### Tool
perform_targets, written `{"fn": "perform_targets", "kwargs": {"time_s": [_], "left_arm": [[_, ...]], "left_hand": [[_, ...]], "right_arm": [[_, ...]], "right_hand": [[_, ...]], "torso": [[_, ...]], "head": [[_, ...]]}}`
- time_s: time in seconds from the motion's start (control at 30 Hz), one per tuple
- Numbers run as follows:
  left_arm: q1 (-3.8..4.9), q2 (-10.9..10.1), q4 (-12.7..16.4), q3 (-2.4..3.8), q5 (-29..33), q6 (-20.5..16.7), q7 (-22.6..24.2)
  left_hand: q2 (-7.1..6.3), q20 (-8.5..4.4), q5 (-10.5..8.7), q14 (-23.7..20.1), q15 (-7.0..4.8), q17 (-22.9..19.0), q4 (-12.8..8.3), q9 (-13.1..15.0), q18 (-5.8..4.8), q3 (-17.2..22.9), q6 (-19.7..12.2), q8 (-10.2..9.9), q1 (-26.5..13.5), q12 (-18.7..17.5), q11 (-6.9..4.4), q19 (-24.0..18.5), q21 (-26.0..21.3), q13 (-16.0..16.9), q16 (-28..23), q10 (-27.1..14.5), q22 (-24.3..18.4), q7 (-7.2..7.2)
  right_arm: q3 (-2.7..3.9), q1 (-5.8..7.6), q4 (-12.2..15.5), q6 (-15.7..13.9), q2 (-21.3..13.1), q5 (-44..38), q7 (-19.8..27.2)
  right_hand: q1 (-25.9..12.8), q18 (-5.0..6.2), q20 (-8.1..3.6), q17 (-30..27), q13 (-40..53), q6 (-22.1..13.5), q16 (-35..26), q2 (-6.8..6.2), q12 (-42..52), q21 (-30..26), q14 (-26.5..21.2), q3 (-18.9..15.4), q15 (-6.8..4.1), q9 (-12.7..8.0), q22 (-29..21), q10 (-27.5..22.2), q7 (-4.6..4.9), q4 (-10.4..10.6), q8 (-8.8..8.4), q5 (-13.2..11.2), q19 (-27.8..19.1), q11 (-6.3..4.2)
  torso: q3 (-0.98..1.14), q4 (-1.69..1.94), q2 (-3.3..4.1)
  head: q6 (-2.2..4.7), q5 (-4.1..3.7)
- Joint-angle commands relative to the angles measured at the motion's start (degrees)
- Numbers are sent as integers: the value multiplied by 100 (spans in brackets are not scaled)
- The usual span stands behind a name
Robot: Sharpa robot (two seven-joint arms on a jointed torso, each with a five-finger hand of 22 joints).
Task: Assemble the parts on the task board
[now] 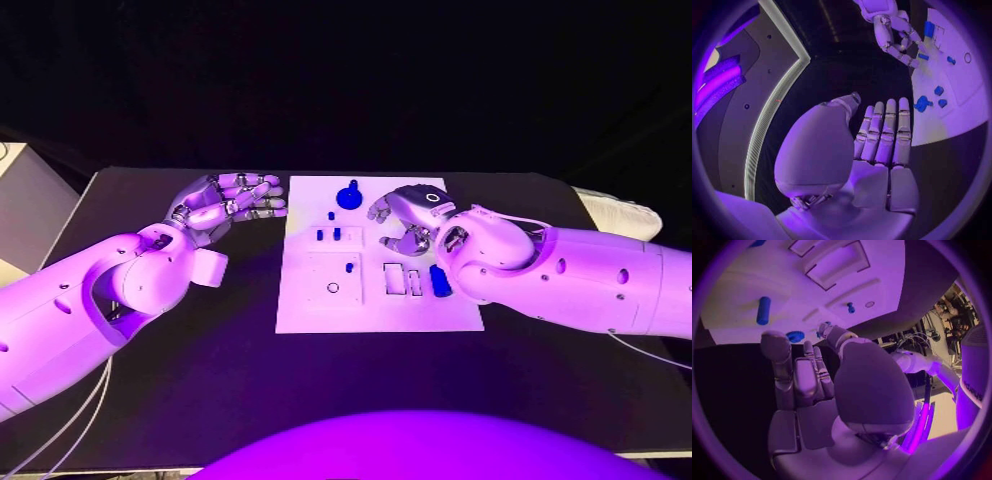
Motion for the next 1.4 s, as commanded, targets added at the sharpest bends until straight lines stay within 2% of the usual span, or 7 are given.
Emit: {"fn": "perform_targets", "kwargs": {"time_s": [0.03,0.23,0.47,0.73,1.1,1.2,1.4], "left_arm": [[-2,18,-2,5,14,104,25],[-3,35,-13,5,14,113,21],[-8,41,-41,5,14,132,19],[-12,40,-78,5,14,137,15],[-14,42,-87,5,13,139,14],[-14,44,-89,5,12,139,14],[-15,46,-91,5,12,139,11]], "left_hand": [[56,1,20,31,-8,5,13,-5,82,-9,38,2,-5,25,2,32,-38,6,-20,-23,-5,31],[56,1,20,31,-8,5,13,-5,82,-9,38,2,-5,25,2,32,-38,6,-20,-23,-5,31],[56,1,20,31,-8,5,13,-5,82,-9,38,2,-5,25,2,32,-38,6,-20,-23,-5,31],[56,1,20,31,-8,5,13,-5,82,-9,38,2,-5,25,2,32,-38,6,-20,-23,-5,31],[58,1,20,37,-8,13,25,-9,82,-19,39,1,-3,29,1,43,-53,7,-35,-24,-15,30],[58,1,20,37,-8,13,25,-9,82,-19,39,1,-3,29,1,43,-53,7,-35,-24,-15,30],[60,1,20,38,-8,15,29,-10,82,-21,39,1,-5,30,1,45,-56,7,-38,-24,-17,31]], "right_arm": [[15,135,-66,612,-59,556,254],[30,328,-403,1227,-97,603,361],[33,372,-605,1645,-92,426,337],[33,380,-713,1981,-66,313,260],[29,362,-848,1879,27,237,199],[28,354,-879,1791,57,250,203],[24,339,-894,1746,85,281,218]], "right_hand": [[-11,-60,1,80,-8,37,49,-87,36,86,74,-37,3,-2,84,14,-8,22,0,28,59,-6],[16,-108,-3,342,-6,83,228,-108,53,331,139,-322,10,-8,328,-39,-113,81,3,186,158,-4],[242,-114,13,418,-2,49,314,33,96,356,130,-1082,29,-46,386,-179,-189,269,-53,232,171,13],[378,-117,17,427,6,98,334,105,166,370,128,-1351,29,-53,418,-158,-219,412,-45,242,180,5],[564,-125,-18,503,2,306,387,181,283,437,148,-1190,-20,-52,499,70,-109,571,32,283,220,-46],[598,-144,-40,530,-3,445,414,161,268,551,157,-948,-38,-59,614,198,-38,678,74,315,265,-66],[636,-172,-64,600,5,750,470,88,201,697,172,-391,-54,-44,771,480,-21,819,185,232,306,-85]], "torso": [[-1,-17,-8],[-5,11,-9],[-4,3,0],[-8,11,5],[-2,10,4],[2,10,4],[0,10,4]], "head": [[1,-48],[1,-86],[1,-91],[1,-109],[6,-115],[4,-111],[1,-113]]}}
